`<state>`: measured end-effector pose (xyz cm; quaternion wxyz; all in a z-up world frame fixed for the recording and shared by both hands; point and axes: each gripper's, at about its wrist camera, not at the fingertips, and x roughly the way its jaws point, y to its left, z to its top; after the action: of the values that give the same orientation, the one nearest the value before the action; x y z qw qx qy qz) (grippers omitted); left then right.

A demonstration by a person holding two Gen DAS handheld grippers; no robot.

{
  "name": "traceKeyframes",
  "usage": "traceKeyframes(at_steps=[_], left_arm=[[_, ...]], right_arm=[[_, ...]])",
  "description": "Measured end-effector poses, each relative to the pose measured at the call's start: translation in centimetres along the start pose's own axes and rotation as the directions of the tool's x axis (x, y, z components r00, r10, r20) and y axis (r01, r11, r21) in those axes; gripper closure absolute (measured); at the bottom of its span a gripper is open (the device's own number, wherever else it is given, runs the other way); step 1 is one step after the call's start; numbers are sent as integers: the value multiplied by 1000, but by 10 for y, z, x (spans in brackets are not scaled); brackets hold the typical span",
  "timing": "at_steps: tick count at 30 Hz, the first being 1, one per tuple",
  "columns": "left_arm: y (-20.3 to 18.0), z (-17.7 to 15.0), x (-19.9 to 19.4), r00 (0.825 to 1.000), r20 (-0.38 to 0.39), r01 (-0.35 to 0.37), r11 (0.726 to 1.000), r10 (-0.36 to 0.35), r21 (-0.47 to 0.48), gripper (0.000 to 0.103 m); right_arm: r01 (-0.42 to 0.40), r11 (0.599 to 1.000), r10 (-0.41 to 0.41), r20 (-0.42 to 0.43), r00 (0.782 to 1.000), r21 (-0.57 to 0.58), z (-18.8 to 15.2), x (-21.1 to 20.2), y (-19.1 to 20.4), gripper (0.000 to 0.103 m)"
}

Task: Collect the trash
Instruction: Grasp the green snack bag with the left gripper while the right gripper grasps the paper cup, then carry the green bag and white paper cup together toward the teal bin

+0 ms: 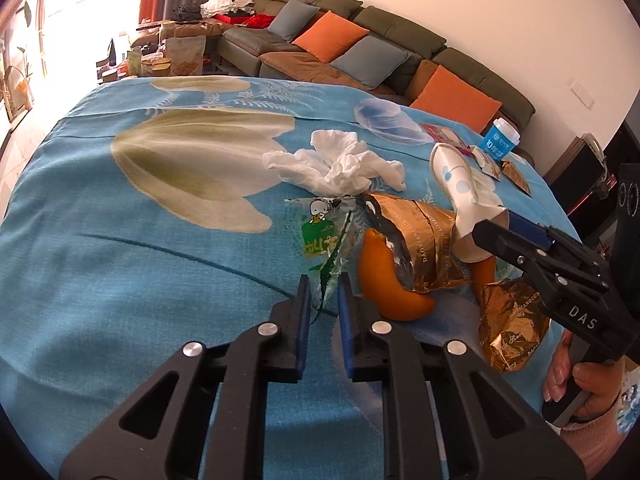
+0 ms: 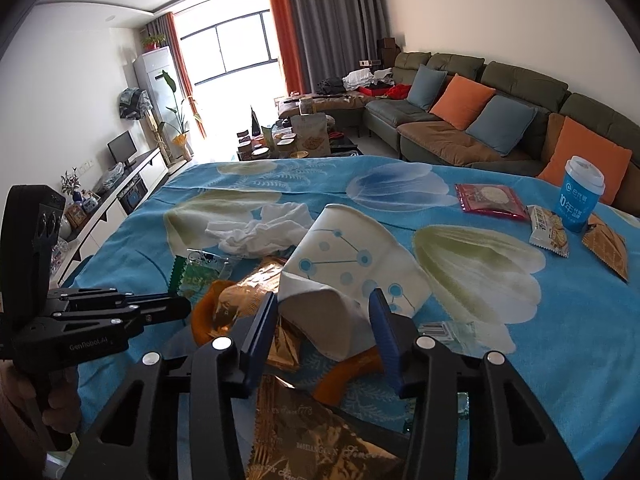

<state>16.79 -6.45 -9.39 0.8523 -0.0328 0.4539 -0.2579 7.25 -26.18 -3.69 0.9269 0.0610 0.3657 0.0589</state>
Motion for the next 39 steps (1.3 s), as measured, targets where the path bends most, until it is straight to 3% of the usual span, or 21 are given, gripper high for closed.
traceKeyframes(at_steps=[1, 3, 16, 22, 29, 39], left_arm=[[0, 0, 0, 1000, 2, 1, 1000, -1, 0, 90], [1, 0, -4, 1000, 11, 4, 1000, -4, -1, 91], [11, -16, -52, 994, 104, 18, 1000, -17, -8, 94], [30, -28, -87, 989, 150, -1, 999, 7, -44, 94], [48, -45, -129, 978, 205, -29, 997, 44, -76, 94], [86, -80, -180, 959, 243, -107, 981, 145, -164, 94]], right_arm=[[-4, 1000, 4, -2, 1000, -1, 0, 0, -1, 87], [-13, 1000, 13, -11, 1000, 1, -1, 1, -3, 91], [-53, 999, 53, 61, 997, 9, 7, -20, 2, 93], [-111, 994, 111, 113, 987, 0, 12, -40, 17, 93], [-245, 969, 248, 134, 959, -42, 13, -53, 51, 93], [-393, 912, 402, 63, 914, -116, 12, -35, 115, 93]])
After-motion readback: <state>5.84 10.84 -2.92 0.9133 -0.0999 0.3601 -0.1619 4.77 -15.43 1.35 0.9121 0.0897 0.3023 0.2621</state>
